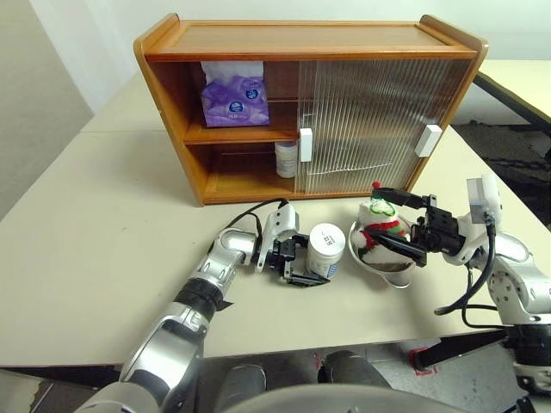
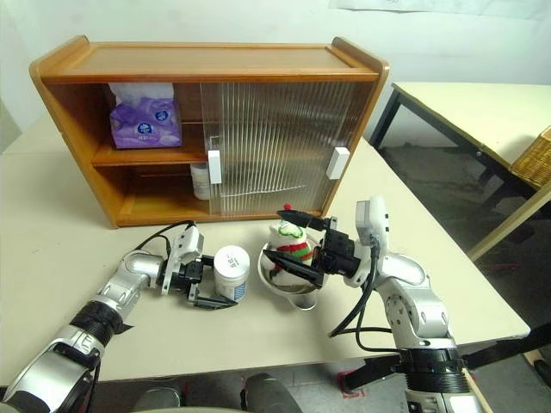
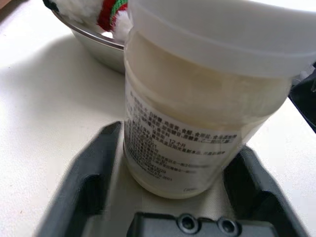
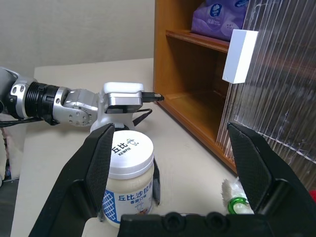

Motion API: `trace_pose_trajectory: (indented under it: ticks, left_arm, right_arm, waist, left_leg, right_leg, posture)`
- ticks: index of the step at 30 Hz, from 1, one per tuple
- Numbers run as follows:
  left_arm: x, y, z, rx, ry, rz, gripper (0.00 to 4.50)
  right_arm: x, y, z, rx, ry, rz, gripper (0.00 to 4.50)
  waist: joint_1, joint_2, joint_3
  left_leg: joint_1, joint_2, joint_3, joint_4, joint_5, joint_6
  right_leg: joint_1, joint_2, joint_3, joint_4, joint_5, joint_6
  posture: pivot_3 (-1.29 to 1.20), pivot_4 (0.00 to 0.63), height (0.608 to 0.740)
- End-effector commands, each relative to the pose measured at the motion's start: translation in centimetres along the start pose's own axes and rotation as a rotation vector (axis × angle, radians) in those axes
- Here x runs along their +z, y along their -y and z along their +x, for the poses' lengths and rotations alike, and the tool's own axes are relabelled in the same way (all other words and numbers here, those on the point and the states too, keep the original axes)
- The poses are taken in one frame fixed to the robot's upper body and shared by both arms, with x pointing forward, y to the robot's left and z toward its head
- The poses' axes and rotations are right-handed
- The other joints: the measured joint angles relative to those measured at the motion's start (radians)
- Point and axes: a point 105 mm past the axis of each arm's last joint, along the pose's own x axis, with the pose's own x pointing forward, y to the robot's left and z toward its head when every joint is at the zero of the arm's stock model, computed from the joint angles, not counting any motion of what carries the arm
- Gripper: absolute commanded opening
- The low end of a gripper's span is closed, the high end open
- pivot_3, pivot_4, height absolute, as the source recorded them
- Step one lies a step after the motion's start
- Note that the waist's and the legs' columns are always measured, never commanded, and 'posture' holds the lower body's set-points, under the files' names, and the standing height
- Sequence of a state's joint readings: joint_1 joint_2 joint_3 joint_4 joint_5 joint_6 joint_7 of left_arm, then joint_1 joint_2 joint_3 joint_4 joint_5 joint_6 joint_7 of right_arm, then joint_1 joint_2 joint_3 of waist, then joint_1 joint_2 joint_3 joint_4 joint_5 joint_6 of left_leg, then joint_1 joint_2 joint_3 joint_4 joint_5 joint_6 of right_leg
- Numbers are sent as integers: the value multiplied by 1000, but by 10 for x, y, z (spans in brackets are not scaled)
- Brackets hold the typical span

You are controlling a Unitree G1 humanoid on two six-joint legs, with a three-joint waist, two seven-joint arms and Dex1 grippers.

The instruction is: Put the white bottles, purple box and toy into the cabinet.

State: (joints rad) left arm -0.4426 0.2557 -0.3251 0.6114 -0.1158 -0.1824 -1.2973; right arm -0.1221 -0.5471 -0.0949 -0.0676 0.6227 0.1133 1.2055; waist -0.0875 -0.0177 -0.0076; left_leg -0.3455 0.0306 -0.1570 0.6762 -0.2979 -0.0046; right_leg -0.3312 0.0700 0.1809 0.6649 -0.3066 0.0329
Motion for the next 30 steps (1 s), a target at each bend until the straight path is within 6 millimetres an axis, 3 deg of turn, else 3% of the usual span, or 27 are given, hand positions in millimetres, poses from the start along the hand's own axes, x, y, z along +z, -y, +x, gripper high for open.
trace_pose_trajectory:
  ticks: [1, 10, 16, 21, 25, 30]
  left_arm:
    - [-11, 4, 1, 1, -26, -40, 3143]
    - [-1, -17, -32, 250, 39, -12, 3143]
    - [2, -34, -74, 506, 47, -24, 3143]
    - [14, -68, -116, 824, 68, -57, 3143]
    - [25, -88, -132, 952, 54, -42, 3143]
    - [31, -97, -131, 1016, 59, -49, 3143]
  right_arm:
    - [0, 1, 0, 0, -11, -4, 4500]
    - [-2, 0, 2, 21, -9, 3, 4500]
    - [-4, 1, 7, 54, -10, 4, 4500]
    - [-5, 2, 11, 65, -3, 5, 4500]
    - [-7, -2, 16, 81, 6, 16, 4500]
    - [-8, -3, 18, 81, 8, 18, 4500]
  waist:
    - [0, 0, 0]
    - [-13, 1, 1]
    - [-25, 1, 2]
    - [-12, 0, 3]
    - [7, -1, 4]
    - [18, -1, 4]
  left_leg:
    - [0, 0, 0, 0, 0, 0]
    - [0, 0, 0, -1, 0, 0]
    - [-2, 0, 0, -1, 0, 0]
    - [-3, 0, 0, -2, 0, -1]
    - [-3, 0, 0, -2, 1, -1]
    - [-2, 0, 0, -2, 2, -4]
  right_leg:
    - [0, 0, 0, 0, 0, 0]
    - [-1, 0, 0, 0, 0, -1]
    - [-3, 1, 0, 0, -1, -2]
    - [-5, 1, 0, 0, -1, -3]
    - [-4, 0, 0, 0, 4, -11]
    - [-4, 0, 0, 0, 4, -11]
  posture:
    - [-192, 0, 740]
    - [-175, 0, 740]
    - [-154, 0, 740]
    - [-125, 0, 740]
    - [-116, 0, 740]
    - [-119, 0, 740]
